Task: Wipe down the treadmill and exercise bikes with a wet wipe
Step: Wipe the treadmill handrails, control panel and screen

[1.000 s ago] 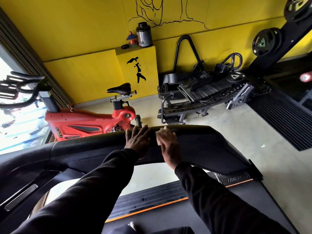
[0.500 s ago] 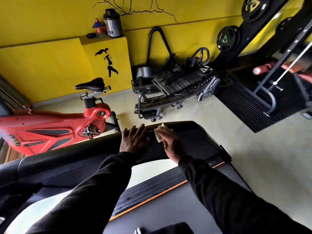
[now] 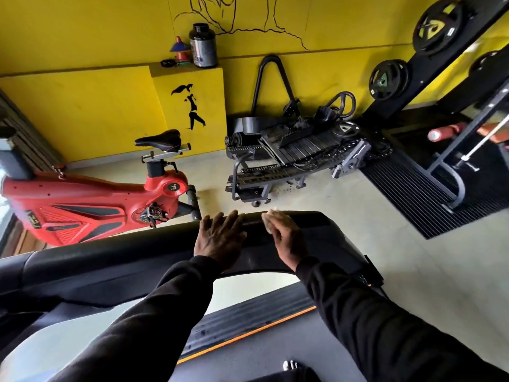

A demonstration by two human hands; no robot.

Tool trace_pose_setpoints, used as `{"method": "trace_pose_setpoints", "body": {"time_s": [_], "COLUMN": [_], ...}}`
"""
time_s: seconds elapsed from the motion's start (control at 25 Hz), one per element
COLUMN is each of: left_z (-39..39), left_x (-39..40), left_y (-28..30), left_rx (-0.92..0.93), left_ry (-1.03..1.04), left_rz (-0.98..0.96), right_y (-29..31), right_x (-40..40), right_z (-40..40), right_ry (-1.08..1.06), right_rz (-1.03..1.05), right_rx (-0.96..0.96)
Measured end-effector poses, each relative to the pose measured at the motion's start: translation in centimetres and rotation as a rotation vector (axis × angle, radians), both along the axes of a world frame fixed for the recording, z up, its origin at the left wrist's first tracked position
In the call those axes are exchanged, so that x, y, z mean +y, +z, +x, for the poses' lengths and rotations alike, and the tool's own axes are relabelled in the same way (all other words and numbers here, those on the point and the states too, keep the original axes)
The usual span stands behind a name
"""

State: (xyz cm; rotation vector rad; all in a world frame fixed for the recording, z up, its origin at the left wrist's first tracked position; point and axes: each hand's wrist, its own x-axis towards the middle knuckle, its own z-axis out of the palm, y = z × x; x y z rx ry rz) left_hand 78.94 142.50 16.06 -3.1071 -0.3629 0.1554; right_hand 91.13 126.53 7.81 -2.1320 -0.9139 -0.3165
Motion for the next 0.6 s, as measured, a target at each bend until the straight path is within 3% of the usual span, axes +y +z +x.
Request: {"method": "trace_pose_setpoints", "body": {"time_s": [0.12, 0.32, 0.48, 0.6], "left_z": [0.9, 2.0, 3.4, 4.6], "left_x": [-0.1, -0.8, -3.4, -6.0], "left_y": [-0.1, -0.5, -0.7, -1.2], "left_rx": [-0.009, 0.025, 0.028, 0.041], "left_ry": [0.08, 0.119, 0.137, 0.183], "left_rz": [-0.024, -0.07, -0.14, -0.173], "right_y": [0.5, 0.0, -0.5, 0.5], "right_x": [1.5, 1.0, -1.6, -0.3], "right_z": [1.9, 0.6, 4.7, 2.2], "right_ry": [-0.183, 0.167, -0.109, -0.013], "right_rz": [-0.041, -0.122, -0.024, -0.075], "right_rx": [0.166, -0.041, 0.175, 0.199]}}
